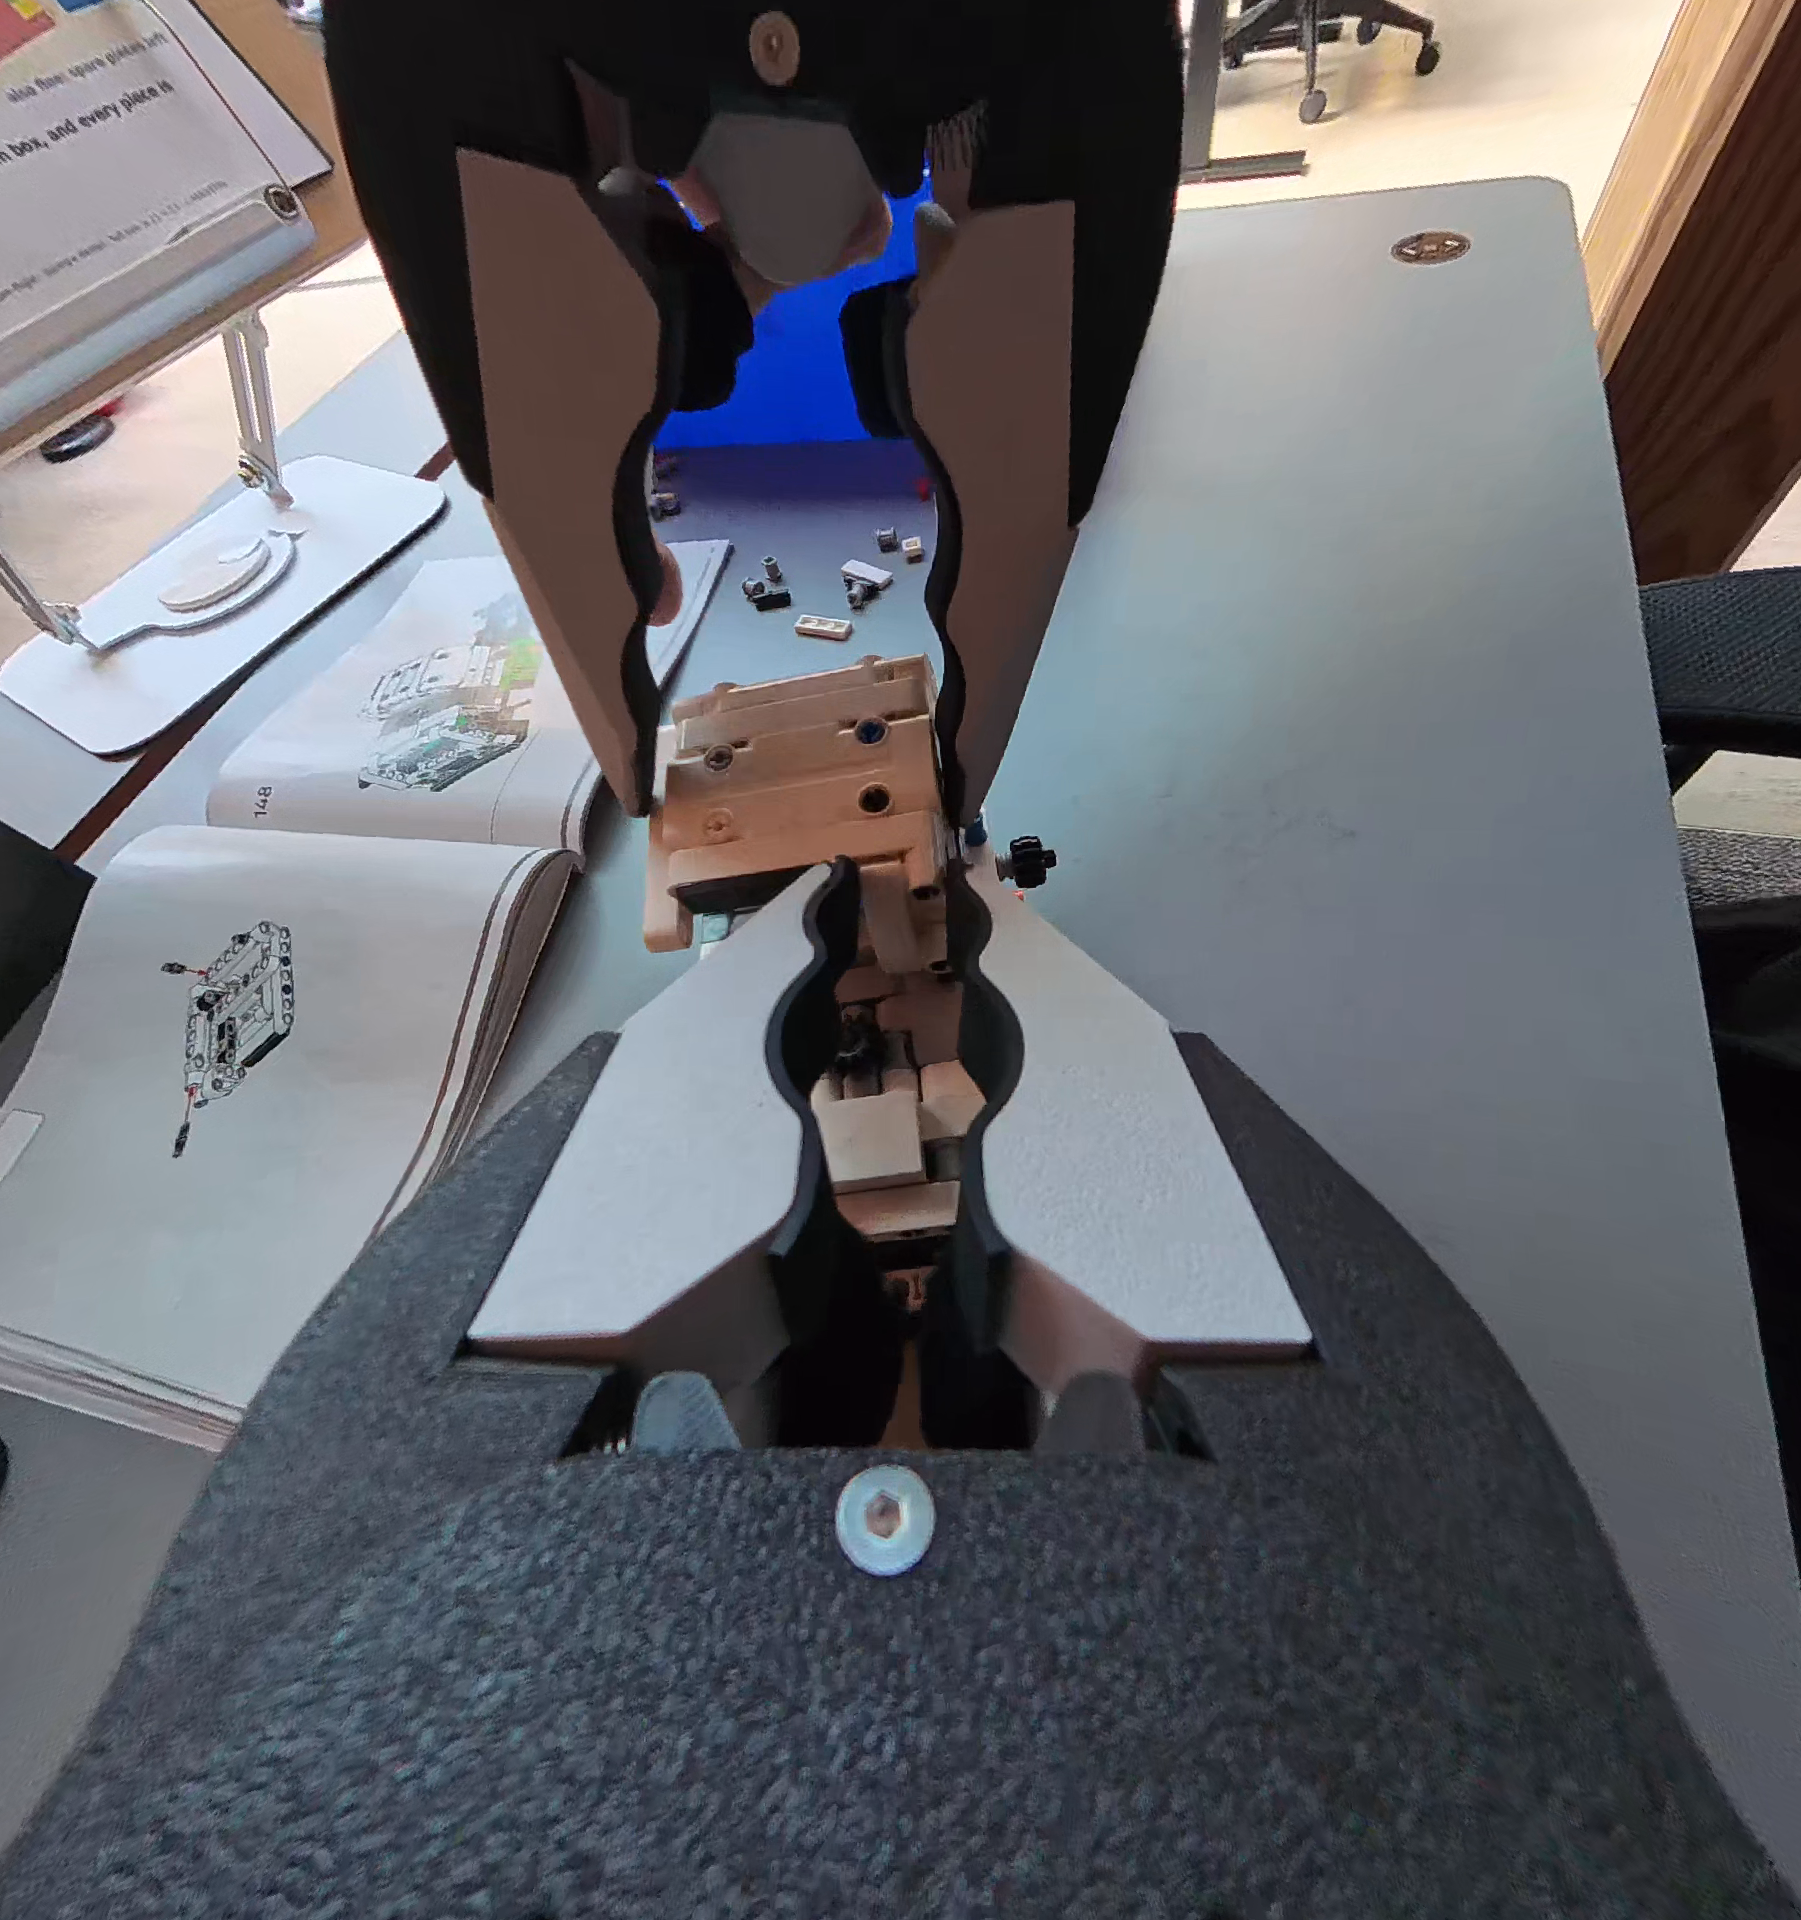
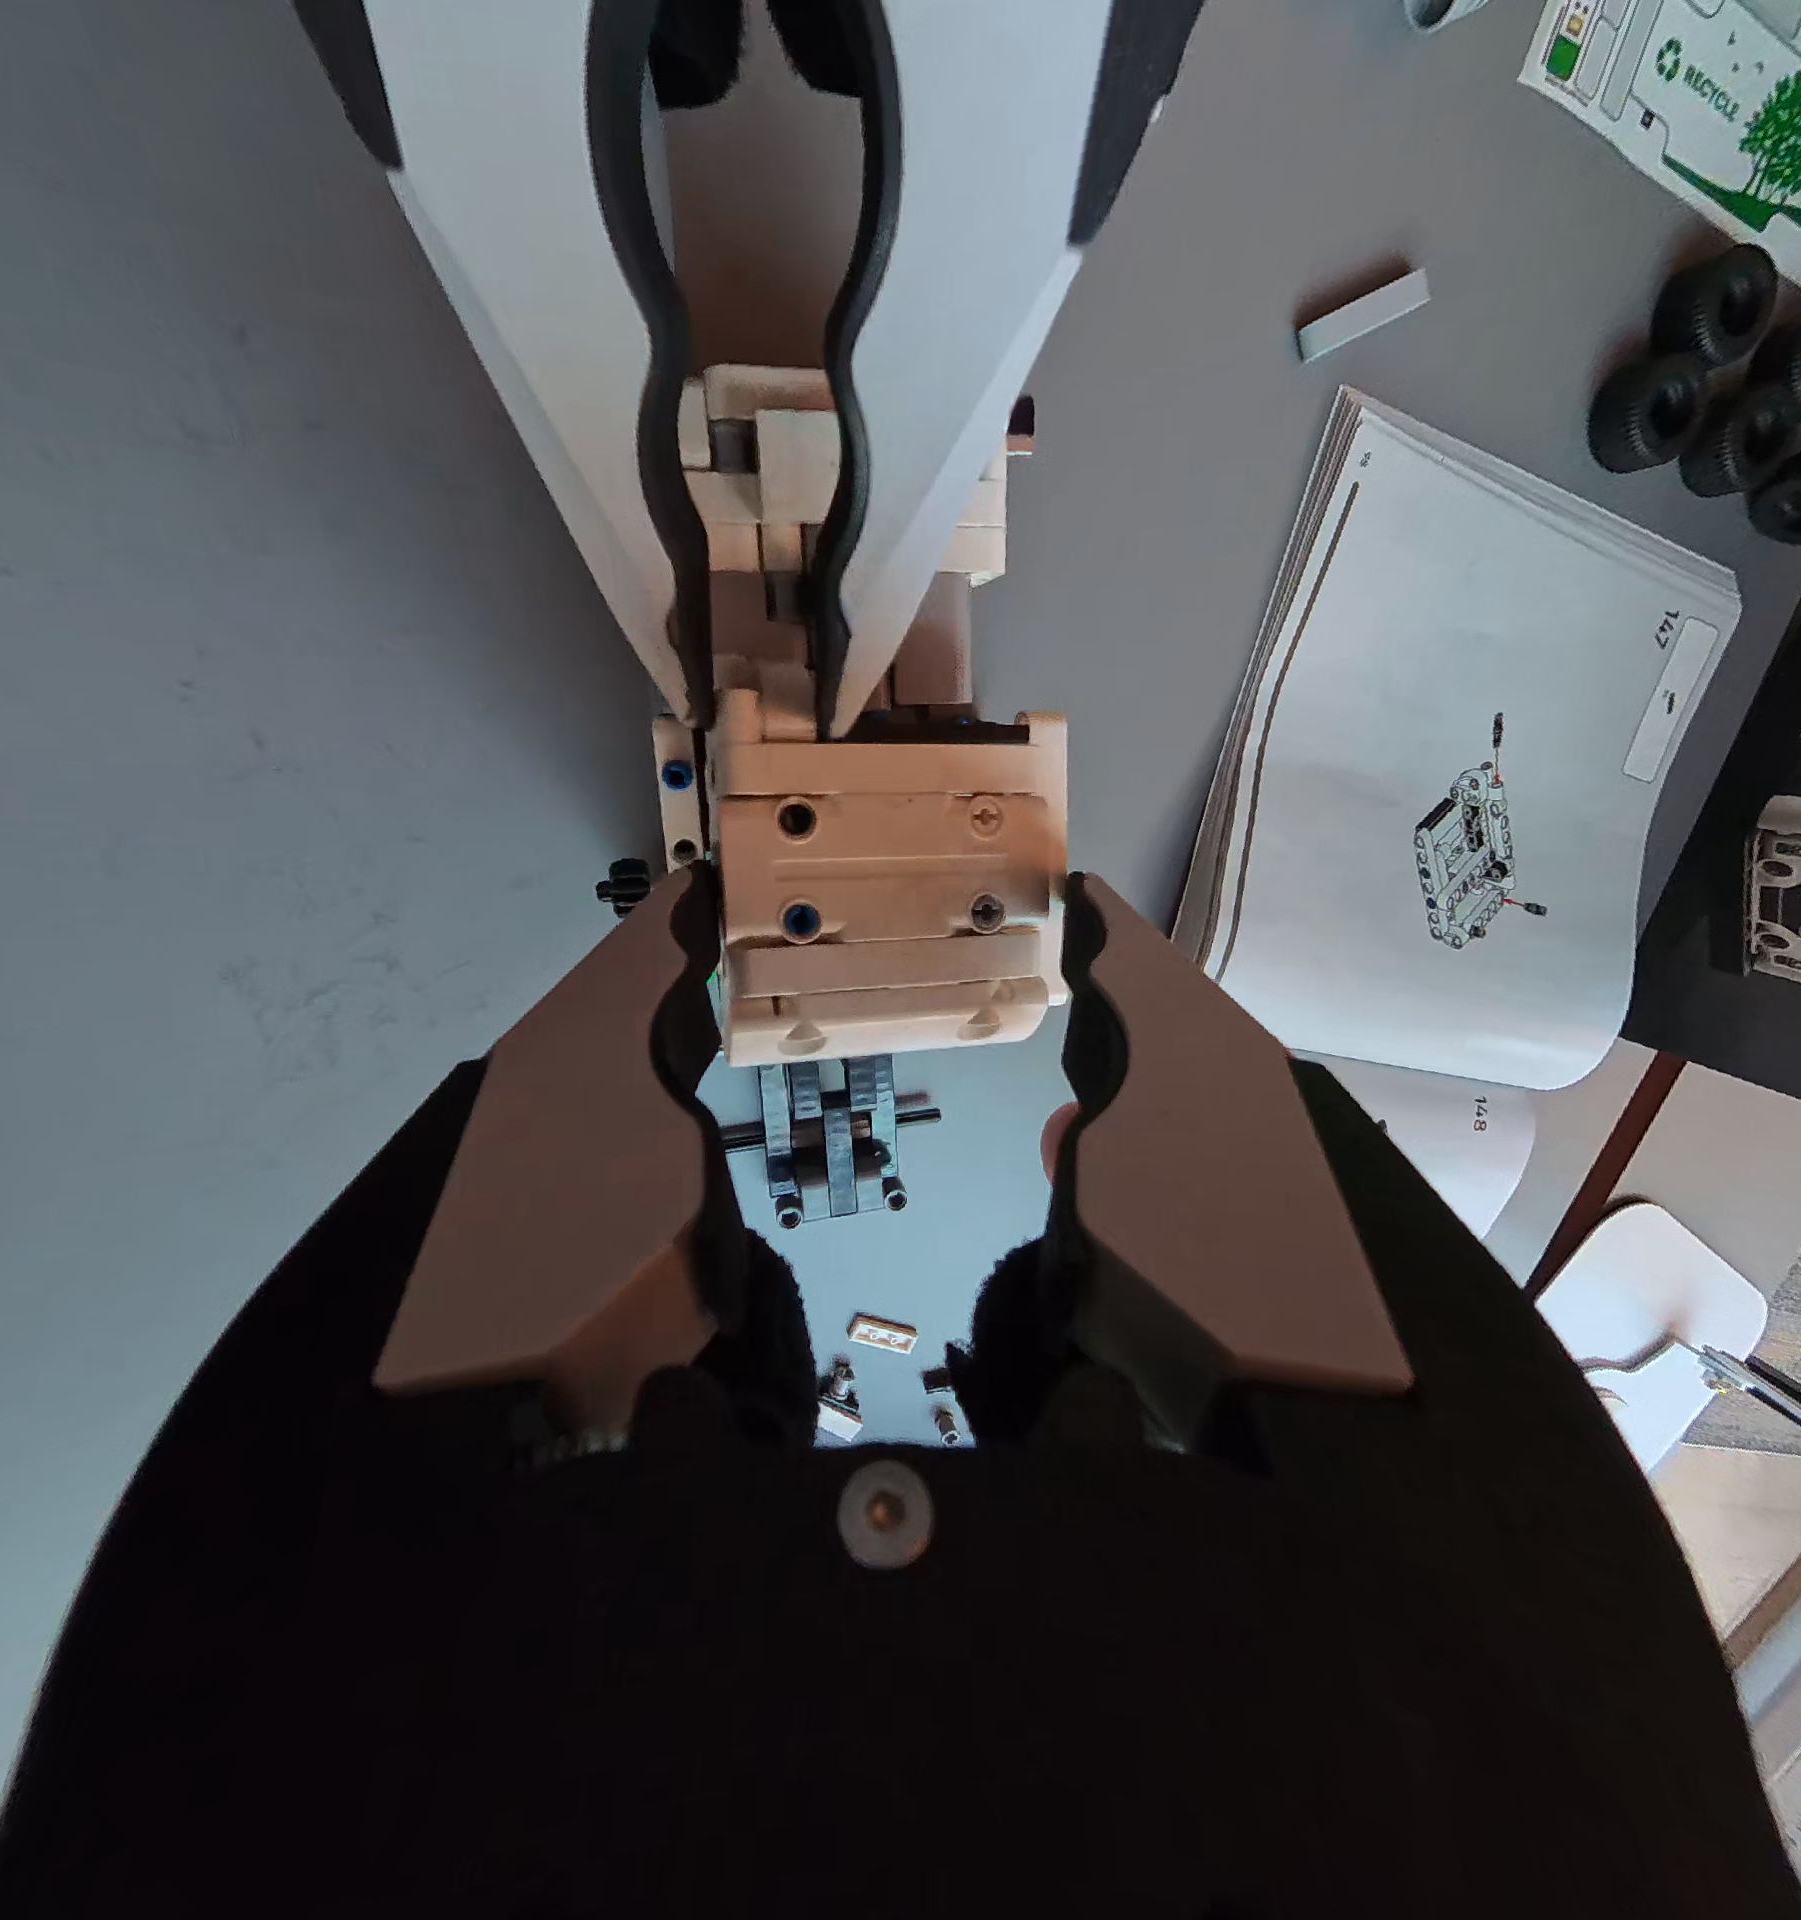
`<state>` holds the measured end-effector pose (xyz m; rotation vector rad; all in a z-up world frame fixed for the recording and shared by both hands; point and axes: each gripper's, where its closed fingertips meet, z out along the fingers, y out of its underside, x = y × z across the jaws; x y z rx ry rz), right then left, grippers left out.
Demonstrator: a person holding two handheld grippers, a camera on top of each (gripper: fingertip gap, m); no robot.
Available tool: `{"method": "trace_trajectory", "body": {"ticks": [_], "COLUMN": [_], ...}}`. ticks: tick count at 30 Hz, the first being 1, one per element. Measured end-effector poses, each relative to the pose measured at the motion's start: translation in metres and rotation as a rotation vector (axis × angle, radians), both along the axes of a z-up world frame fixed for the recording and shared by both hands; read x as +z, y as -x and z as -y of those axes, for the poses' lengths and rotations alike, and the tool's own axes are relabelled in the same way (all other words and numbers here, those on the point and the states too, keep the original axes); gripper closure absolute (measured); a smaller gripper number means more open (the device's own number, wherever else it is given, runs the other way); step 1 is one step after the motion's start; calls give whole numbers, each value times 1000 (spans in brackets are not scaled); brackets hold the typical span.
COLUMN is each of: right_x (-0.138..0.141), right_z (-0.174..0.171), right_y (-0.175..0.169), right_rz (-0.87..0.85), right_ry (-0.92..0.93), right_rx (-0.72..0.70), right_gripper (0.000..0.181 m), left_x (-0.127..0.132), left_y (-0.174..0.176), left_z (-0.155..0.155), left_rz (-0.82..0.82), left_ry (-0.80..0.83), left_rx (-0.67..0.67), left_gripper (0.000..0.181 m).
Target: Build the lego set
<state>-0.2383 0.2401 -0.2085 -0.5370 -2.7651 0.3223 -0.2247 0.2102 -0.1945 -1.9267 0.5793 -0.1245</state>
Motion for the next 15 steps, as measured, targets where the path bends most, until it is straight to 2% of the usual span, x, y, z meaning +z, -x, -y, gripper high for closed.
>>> {"method": "trace_trajectory", "body": {"ticks": [7, 15], "right_x": [3, 5], "right_z": [2, 4], "right_y": [1, -6], "right_rz": [-24, -103], "right_ry": [112, 154], "right_rx": [-21, 1], "right_gripper": [116, 116], "left_x": [7, 4], "left_y": [0, -5], "left_z": [-1, 2], "left_rz": [-17, -3], "left_ry": [23, 25], "left_rx": [9, 19], "left_gripper": [166, 167]}}
